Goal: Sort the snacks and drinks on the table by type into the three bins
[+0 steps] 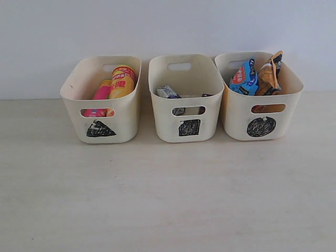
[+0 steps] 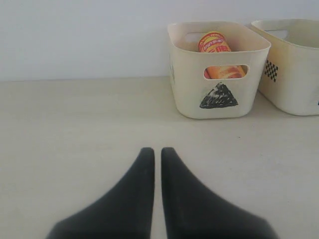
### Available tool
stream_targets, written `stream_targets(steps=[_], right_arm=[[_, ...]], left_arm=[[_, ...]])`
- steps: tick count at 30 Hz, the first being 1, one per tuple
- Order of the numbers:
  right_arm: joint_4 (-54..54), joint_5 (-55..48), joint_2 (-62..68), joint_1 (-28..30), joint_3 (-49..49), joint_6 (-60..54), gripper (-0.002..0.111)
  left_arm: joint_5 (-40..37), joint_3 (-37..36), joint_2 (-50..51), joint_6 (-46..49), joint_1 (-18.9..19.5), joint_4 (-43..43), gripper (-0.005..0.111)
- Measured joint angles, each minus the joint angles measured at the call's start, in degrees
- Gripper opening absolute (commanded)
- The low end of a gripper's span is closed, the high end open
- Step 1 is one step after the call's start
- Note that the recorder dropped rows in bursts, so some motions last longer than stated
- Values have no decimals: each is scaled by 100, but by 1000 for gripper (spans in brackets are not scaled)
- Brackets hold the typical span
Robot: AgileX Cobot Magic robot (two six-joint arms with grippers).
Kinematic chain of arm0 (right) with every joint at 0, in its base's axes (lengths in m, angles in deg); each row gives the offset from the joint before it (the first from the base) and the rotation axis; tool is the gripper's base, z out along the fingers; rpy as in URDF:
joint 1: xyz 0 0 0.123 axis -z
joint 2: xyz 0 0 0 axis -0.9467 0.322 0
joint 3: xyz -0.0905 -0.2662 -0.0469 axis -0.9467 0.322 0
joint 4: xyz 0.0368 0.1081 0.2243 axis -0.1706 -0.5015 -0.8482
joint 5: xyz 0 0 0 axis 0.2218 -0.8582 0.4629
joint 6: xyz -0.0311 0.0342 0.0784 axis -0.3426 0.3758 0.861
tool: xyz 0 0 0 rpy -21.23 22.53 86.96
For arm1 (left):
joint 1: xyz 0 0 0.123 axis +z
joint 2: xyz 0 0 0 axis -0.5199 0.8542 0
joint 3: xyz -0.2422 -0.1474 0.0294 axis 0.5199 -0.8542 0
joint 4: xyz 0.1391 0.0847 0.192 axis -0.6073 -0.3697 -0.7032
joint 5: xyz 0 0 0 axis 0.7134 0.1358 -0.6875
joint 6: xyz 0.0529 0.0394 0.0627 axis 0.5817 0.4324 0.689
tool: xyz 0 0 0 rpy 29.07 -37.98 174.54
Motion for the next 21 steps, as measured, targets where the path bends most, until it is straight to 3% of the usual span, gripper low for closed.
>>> stream_targets(steps=[21], right_arm=[[0, 0, 0, 0, 0, 0, 0]], left_arm=[[-64, 0, 0, 0, 0, -15, 4]])
